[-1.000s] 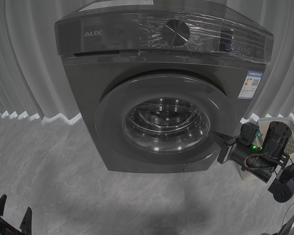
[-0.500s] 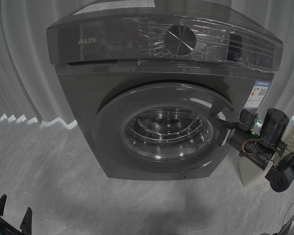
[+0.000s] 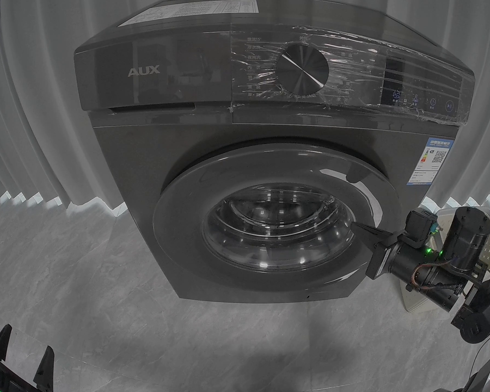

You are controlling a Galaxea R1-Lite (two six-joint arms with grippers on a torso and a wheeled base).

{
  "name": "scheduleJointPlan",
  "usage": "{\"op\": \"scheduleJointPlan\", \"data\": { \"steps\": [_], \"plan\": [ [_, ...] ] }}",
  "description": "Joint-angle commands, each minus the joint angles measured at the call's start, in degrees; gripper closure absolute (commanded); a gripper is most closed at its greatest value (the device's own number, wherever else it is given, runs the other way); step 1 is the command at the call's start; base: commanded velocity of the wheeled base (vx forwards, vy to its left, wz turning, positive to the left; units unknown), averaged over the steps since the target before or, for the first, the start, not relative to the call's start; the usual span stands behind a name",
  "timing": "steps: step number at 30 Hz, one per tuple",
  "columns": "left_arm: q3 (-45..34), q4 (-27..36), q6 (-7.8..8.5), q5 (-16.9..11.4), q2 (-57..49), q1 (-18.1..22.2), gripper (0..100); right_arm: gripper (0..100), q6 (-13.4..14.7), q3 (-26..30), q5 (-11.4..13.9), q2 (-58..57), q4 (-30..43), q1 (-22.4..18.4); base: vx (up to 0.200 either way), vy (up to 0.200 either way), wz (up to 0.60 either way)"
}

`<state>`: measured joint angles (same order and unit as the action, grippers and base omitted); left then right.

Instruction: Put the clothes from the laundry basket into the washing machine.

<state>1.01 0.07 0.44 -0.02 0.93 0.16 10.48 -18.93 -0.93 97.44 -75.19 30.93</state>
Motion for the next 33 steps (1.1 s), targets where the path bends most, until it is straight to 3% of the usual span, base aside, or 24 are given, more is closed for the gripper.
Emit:
{"op": "scheduleJointPlan", "data": {
  "steps": [1,4,10,20,29,33],
  "plan": [
    [-1.01,0.01,-0.09,0.02,-0.93,0.02,0,100,0.06,-0.4,0.14,-0.94,0.13,0.36,0.0,0.0,0.0],
    [-1.01,0.01,-0.18,0.02,-0.93,0.02,0,100,0.06,-1.19,0.05,-1.11,-0.22,0.27,0.0,0.0,0.0],
    [-1.01,0.01,-0.18,0.02,-0.93,0.02,0,100,0.15,-3.92,-0.22,-0.94,-1.1,-0.78,0.2,0.0,0.0],
    [-1.01,0.01,-0.18,-0.06,-0.93,0.02,0,100,0.24,-7.96,-0.48,-0.23,-1.1,-3.95,0.0,0.0,0.0],
    [-1.01,0.01,-0.26,-0.06,-0.93,0.02,0,100,0.24,-7.0,-0.57,-0.5,-0.92,-4.03,0.0,0.0,0.0],
    [-1.01,0.01,-0.26,-0.06,-0.93,0.02,0,100,-0.73,-1.63,-0.13,-3.04,-1.01,-2.36,0.0,0.0,0.0]
  ]
}}
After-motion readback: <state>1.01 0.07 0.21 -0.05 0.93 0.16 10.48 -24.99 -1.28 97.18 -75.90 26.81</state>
